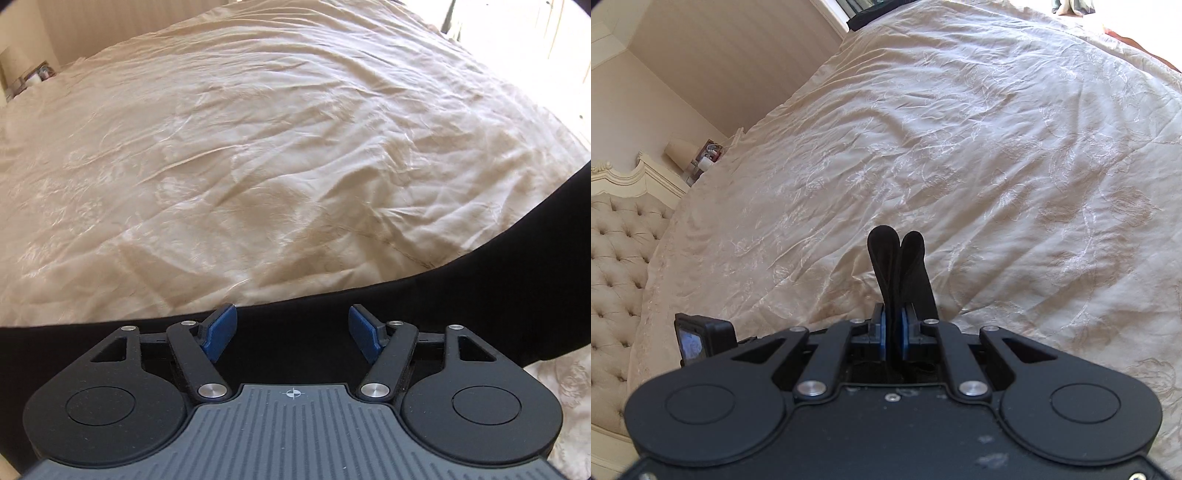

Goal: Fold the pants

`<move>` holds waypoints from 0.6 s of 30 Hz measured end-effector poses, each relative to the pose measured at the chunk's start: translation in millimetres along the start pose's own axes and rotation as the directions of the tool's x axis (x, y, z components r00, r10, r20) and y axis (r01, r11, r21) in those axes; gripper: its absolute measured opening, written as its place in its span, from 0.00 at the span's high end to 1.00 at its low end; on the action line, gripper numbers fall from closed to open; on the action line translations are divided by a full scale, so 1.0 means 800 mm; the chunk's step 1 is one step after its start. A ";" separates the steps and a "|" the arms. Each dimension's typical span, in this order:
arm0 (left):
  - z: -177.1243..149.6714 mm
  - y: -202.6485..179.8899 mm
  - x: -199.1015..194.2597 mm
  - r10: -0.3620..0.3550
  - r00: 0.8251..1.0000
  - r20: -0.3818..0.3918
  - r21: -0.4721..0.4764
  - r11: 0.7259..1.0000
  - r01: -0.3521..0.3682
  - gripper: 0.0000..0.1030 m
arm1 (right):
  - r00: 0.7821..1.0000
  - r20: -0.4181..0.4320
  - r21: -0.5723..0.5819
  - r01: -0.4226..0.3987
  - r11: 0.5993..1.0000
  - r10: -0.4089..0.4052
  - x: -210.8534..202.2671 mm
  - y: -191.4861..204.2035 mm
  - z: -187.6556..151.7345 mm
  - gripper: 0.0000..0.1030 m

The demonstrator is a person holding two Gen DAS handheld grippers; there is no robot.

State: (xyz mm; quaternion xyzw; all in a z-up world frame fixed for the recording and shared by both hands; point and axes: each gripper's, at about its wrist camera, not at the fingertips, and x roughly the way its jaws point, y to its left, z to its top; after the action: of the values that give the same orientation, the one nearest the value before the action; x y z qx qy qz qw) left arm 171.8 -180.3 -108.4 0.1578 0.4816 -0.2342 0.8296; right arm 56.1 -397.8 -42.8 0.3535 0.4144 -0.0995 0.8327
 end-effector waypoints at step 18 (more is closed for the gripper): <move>-0.125 0.226 -0.093 0.024 0.998 -0.054 -0.243 0.969 -0.037 0.36 | 0.986 -0.157 -0.104 0.030 0.994 -0.046 0.238 0.215 -0.160 0.90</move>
State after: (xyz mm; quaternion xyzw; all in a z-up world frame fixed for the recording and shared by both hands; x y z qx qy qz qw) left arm 165.2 38.0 -85.5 0.0681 0.5251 -0.1565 0.8337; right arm 176.8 -162.1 -152.6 0.3098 0.4908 -0.0657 0.8117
